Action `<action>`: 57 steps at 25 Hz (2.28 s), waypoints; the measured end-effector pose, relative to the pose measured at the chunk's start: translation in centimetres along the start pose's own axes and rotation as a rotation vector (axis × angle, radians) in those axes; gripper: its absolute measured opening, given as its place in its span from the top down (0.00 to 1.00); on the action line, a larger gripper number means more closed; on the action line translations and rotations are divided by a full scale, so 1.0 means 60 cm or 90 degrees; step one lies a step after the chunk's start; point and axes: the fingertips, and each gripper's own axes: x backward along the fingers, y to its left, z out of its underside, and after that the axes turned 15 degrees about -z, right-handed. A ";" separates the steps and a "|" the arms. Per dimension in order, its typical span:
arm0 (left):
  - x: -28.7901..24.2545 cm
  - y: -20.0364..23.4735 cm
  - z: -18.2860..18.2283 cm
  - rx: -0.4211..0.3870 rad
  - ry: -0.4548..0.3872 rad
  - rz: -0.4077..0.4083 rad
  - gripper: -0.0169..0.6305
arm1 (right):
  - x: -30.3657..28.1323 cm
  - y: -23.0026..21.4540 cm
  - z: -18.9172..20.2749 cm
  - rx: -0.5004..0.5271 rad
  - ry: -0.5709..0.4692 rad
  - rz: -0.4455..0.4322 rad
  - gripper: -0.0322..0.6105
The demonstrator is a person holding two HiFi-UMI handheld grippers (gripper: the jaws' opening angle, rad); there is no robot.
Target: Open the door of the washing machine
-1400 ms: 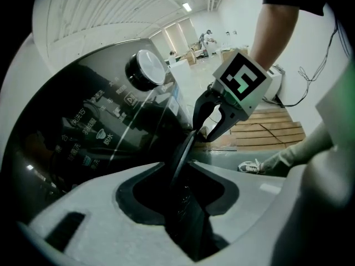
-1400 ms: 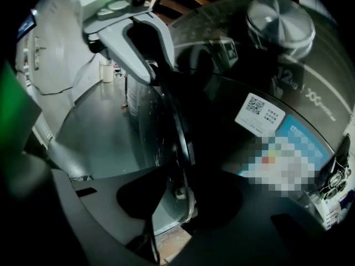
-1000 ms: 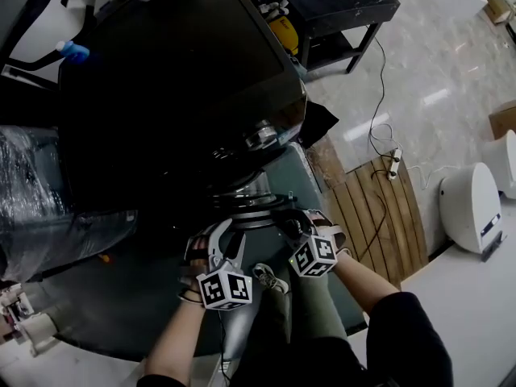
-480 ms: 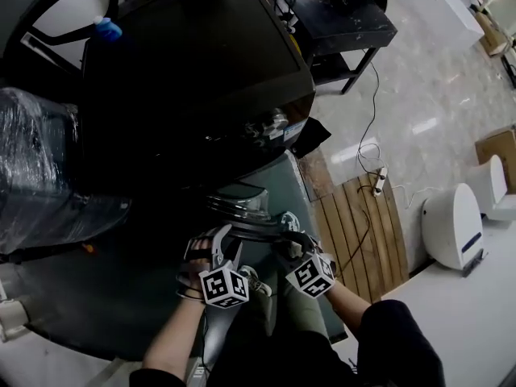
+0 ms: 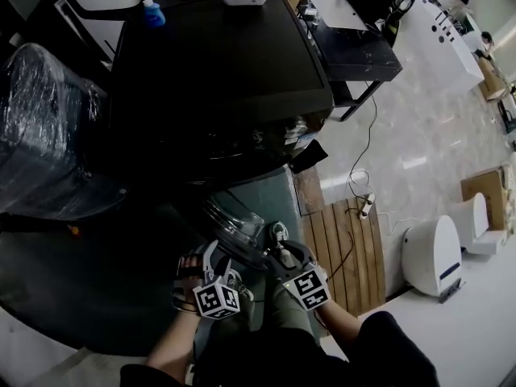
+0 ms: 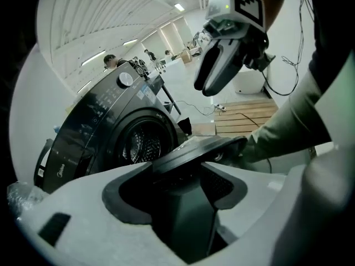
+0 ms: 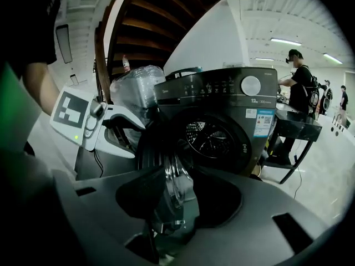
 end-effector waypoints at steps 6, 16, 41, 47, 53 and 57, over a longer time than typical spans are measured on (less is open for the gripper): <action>0.050 0.000 0.086 0.159 0.065 -0.005 0.56 | -0.012 0.036 -0.037 0.025 -0.002 -0.011 0.70; 0.122 0.002 0.228 0.369 0.166 -0.042 0.59 | -0.053 0.098 -0.068 0.028 0.002 -0.031 0.70; 0.196 0.109 0.505 0.916 0.174 -0.094 0.74 | -0.088 0.186 -0.104 0.052 0.014 -0.034 0.72; 0.176 0.162 0.573 0.886 0.212 -0.124 0.74 | -0.099 0.199 -0.116 0.070 0.023 -0.052 0.72; 0.157 0.211 0.627 0.830 0.242 -0.156 0.73 | -0.138 0.228 -0.128 0.088 0.036 -0.084 0.72; 0.148 0.243 0.658 0.807 0.249 -0.183 0.73 | -0.165 0.254 -0.133 0.095 0.049 -0.106 0.72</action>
